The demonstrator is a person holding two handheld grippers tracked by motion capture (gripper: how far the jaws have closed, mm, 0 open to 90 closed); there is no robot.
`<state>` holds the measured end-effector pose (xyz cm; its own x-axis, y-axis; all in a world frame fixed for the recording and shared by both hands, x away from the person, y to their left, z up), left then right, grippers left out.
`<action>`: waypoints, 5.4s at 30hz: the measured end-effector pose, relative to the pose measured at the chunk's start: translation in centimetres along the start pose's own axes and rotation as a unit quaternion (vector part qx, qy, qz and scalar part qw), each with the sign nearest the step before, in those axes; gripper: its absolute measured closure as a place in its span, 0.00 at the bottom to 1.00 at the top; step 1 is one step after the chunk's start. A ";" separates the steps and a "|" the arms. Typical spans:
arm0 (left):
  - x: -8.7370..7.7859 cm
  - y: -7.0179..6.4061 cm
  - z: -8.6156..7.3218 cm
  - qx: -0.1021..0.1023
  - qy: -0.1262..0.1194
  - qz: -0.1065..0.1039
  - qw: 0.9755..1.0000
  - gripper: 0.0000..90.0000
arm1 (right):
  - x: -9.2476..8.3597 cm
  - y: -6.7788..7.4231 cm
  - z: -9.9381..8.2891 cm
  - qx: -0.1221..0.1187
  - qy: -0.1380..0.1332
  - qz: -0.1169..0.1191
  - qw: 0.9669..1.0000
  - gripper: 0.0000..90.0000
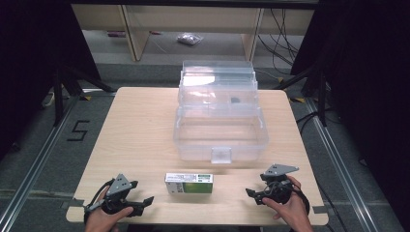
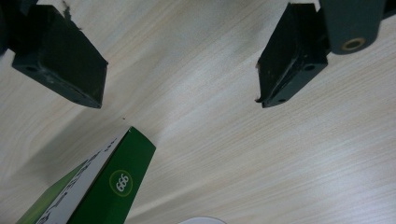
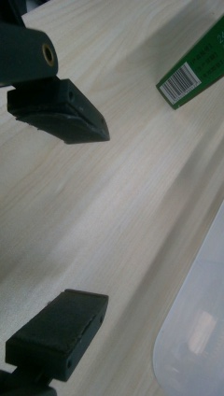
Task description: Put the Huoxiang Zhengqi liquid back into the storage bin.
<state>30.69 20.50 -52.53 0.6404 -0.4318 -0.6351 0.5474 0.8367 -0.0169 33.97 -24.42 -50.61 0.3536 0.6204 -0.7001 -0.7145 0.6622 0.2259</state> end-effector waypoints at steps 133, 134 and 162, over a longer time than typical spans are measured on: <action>0.0 0.1 0.2 -0.018 -0.018 0.000 1.000 0.17 | 10.1 11.4 13.3 -0.315 0.259 0.127 0.904 0.72; 0.0 0.1 0.2 -0.018 -0.018 0.000 1.000 0.17 | 10.1 11.3 13.5 -0.329 0.258 0.133 0.899 0.72; 0.0 0.1 0.2 -0.016 -0.016 0.003 1.000 0.17 | 1.9 9.0 17.7 -0.291 0.254 0.109 0.916 0.72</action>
<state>30.84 20.57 -52.40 0.6606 -0.4379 -0.6097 0.5269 0.8490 -0.0388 38.92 -9.78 -37.91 -0.0559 0.3379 -0.9395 -0.9877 0.1188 0.1015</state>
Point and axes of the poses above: each handheld gripper's, and its own axes: x roughly forward along the jaws, z roughly out of its top, y roughly to its left, the point moved 3 cm from there along x, roughly forward along the jaws, and after that the axes turned 9 degrees about z, right-handed, at the moved point
